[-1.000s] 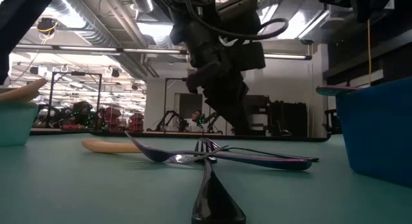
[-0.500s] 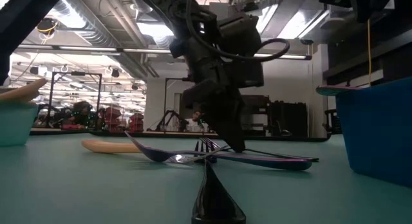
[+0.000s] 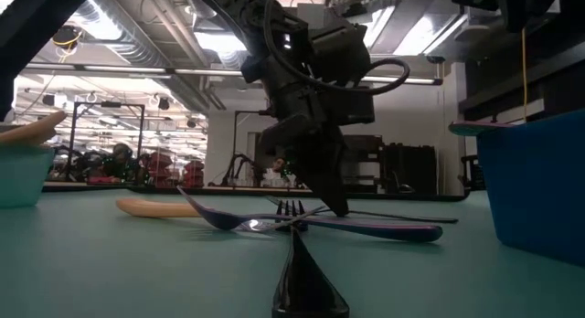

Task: Sort silverware by color (type)
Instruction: Put the black fork into the orange bin

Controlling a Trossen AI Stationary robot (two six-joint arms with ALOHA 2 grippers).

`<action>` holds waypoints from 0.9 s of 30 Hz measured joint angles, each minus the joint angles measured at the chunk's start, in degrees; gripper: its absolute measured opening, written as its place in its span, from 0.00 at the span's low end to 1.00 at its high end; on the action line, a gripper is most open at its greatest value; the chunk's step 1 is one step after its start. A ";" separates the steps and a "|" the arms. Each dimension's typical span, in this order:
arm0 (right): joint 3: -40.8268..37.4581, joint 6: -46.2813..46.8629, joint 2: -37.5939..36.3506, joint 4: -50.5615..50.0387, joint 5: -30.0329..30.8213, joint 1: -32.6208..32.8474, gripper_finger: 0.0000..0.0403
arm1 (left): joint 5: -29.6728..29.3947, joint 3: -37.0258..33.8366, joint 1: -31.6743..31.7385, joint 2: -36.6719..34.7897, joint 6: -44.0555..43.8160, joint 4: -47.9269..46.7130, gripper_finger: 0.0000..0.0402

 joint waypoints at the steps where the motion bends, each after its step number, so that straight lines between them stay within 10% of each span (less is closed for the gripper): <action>1: 0.00 -0.23 0.00 -0.08 0.00 0.00 0.24 | -0.04 0.00 0.00 0.00 -0.02 -0.10 0.02; 14: -2.73 -1.48 -4.11 -3.70 6.11 0.00 0.24 | 0.01 -0.01 -0.04 -0.04 -9.59 -0.27 0.01; 27: -22.81 4.35 -23.95 9.84 10.70 -0.02 0.24 | -0.24 7.52 0.70 0.42 -21.76 -0.29 0.01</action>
